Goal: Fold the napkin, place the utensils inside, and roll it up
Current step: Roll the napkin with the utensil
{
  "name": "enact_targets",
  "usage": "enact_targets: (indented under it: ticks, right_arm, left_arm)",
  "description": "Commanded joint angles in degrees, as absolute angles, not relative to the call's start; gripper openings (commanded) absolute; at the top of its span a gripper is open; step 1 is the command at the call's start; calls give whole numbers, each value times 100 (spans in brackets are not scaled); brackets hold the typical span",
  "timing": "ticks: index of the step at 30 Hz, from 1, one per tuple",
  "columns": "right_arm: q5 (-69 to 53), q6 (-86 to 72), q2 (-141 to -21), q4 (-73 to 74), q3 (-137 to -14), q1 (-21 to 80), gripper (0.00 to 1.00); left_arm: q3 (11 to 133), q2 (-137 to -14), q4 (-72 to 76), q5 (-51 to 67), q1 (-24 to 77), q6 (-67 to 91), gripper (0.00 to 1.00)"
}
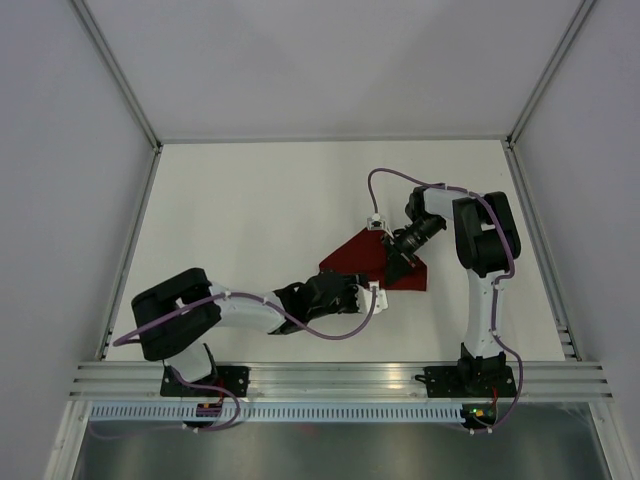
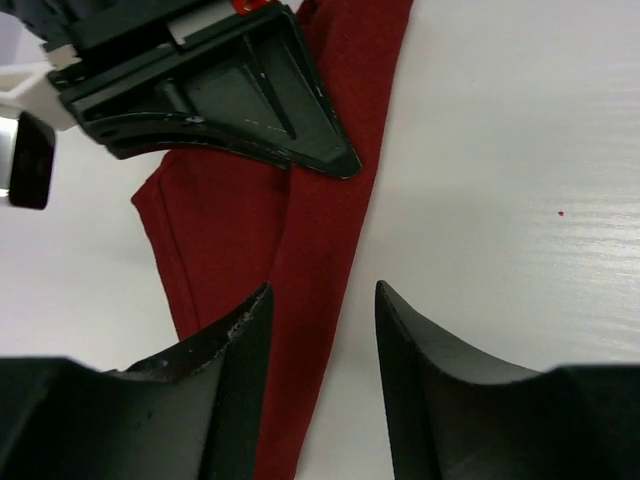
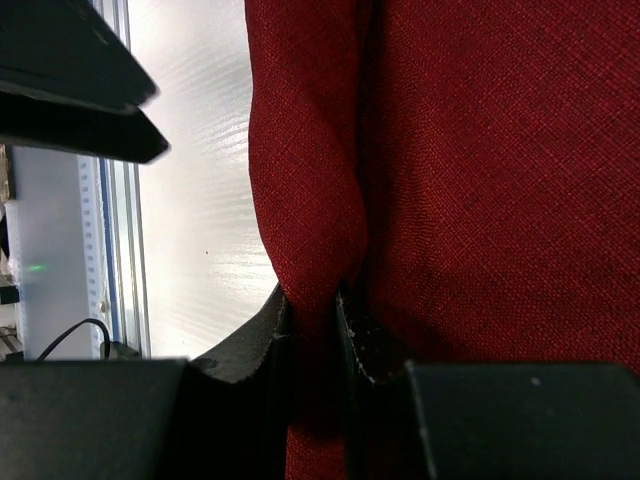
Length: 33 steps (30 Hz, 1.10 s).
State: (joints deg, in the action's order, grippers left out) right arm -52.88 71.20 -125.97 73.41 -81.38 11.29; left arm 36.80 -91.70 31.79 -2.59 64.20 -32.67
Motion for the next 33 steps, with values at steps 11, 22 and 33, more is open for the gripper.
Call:
enact_targets:
  ticks: [11,22,33]
  right_arm:
    - [-4922,7207,-12823,7031,-8174,1108,10]
    - [-4869,7128,-12867,6970,-8174,1107,10]
    - [-4816,7005,-12867,6882,-8156,1107,10]
  left_arm:
    - [4412,-10195,3629,70,6548,-3849,53]
    - [4517,-10714,3929,-351,6522,-3850,53]
    - [4658,-10898,3920,-431,6320,-3727,53]
